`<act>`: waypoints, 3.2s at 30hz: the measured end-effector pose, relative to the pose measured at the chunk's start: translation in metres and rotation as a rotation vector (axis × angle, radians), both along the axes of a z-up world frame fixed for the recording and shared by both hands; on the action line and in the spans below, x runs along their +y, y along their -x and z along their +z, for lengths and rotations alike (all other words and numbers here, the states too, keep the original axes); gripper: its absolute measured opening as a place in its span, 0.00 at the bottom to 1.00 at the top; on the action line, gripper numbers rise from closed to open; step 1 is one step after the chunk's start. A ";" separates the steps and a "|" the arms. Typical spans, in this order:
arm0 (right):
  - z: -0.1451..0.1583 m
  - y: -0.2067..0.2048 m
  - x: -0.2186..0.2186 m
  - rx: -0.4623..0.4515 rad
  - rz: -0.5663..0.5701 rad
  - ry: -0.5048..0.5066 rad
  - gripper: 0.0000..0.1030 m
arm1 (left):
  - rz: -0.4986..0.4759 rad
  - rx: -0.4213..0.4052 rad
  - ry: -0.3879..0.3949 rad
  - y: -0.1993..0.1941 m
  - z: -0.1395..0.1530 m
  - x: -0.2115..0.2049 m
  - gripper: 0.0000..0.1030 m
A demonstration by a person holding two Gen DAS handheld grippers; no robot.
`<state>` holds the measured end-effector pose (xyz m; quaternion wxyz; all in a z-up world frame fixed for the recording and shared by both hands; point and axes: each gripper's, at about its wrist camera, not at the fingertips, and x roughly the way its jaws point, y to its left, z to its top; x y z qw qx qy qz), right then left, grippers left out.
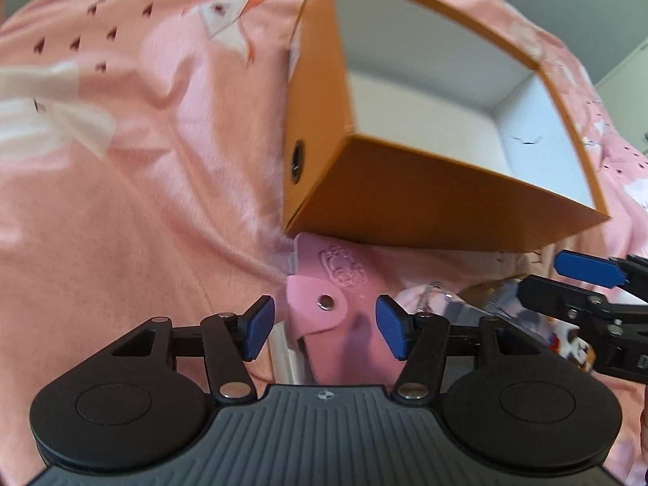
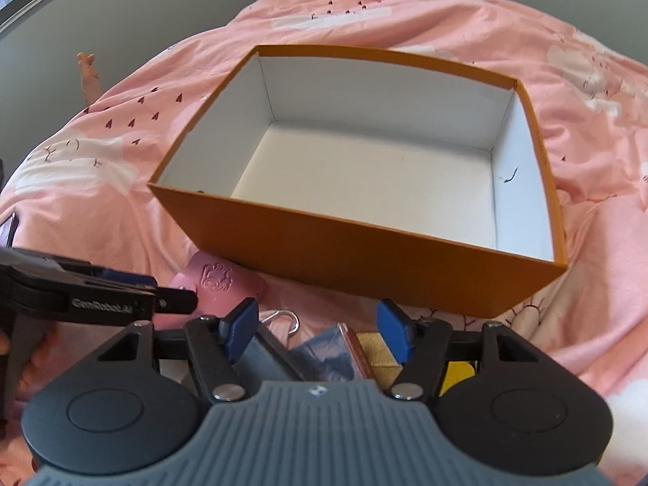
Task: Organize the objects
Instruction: 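Grasp the pink card holder with the left gripper while the right gripper approaches the pink pouch, then grasp the pink pouch by its carabiner with the right gripper and lift, then carry the card holder and pouch over the orange box with both grippers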
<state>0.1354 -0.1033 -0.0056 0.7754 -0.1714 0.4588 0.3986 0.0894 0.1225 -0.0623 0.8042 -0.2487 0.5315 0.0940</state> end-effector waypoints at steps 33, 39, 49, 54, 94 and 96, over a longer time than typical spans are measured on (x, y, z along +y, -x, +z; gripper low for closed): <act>-0.040 -0.030 -0.016 0.197 -0.062 -0.005 0.58 | -0.048 -0.043 0.092 -0.002 0.007 -0.014 0.25; -0.040 -0.028 -0.029 0.255 -0.093 -0.006 0.41 | -0.088 -0.081 0.045 0.006 0.018 -0.026 0.25; -0.035 -0.019 -0.063 0.320 -0.147 -0.012 0.28 | -0.114 -0.139 0.070 0.019 0.032 -0.035 0.24; -0.029 -0.016 -0.072 0.312 -0.147 0.002 0.22 | -0.146 -0.143 0.073 0.028 0.037 -0.046 0.25; -0.014 -0.002 0.015 0.122 0.249 0.060 0.29 | -0.042 -0.231 -0.061 0.038 0.049 -0.030 0.24; 0.000 0.003 0.009 0.082 0.250 0.039 0.28 | -0.046 -0.245 -0.065 0.039 0.055 -0.032 0.24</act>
